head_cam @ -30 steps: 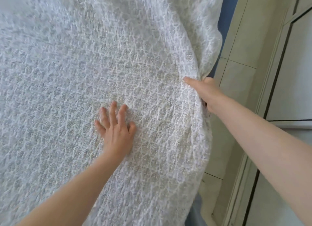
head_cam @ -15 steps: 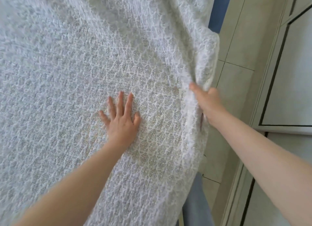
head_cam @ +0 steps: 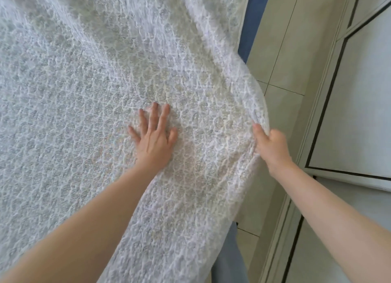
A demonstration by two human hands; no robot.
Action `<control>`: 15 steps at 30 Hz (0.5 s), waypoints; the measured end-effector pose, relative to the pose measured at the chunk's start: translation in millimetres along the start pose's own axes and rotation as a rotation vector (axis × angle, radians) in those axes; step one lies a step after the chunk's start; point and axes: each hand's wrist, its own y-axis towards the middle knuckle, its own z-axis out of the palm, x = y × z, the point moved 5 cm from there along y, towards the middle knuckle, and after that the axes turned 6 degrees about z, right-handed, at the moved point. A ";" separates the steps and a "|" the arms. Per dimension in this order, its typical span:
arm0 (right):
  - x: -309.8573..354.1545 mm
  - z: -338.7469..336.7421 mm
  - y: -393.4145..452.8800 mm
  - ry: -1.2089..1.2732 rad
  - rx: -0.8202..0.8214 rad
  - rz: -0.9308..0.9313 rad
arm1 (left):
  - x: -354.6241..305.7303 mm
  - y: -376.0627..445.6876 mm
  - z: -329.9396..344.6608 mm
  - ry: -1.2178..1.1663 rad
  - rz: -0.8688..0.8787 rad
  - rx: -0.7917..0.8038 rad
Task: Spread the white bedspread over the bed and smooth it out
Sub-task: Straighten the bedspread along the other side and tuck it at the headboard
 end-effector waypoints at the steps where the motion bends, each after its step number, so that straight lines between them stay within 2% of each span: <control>1: 2.0 2.7 3.3 0.092 0.077 0.046 | 0.4 1.0 1.6 0.018 -0.018 0.004; 3: 7.1 2.7 11.3 0.260 0.224 0.114 | 0.5 2.6 6.2 0.038 -0.026 0.001; 5: 1.7 -5.1 19.5 0.339 0.296 0.144 | 3.2 0.7 8.3 0.041 -0.030 -0.003; 7: -16.1 -17.8 27.1 0.238 0.280 0.205 | 2.9 2.0 8.5 0.056 -0.036 -0.012; 9: -22.6 -19.1 34.4 -0.064 0.272 0.163 | 2.5 1.6 8.0 0.058 -0.042 -0.003; 11: -4.8 -3.6 45.5 -0.207 0.305 0.124 | 1.9 3.0 8.8 0.065 -0.046 0.008; 12: 11.9 8.0 49.9 -0.212 0.332 0.108 | 2.1 3.2 9.0 0.071 -0.051 0.012; 15: 67.1 31.0 60.8 0.022 0.416 0.079 | 1.8 2.8 8.7 0.084 -0.059 0.035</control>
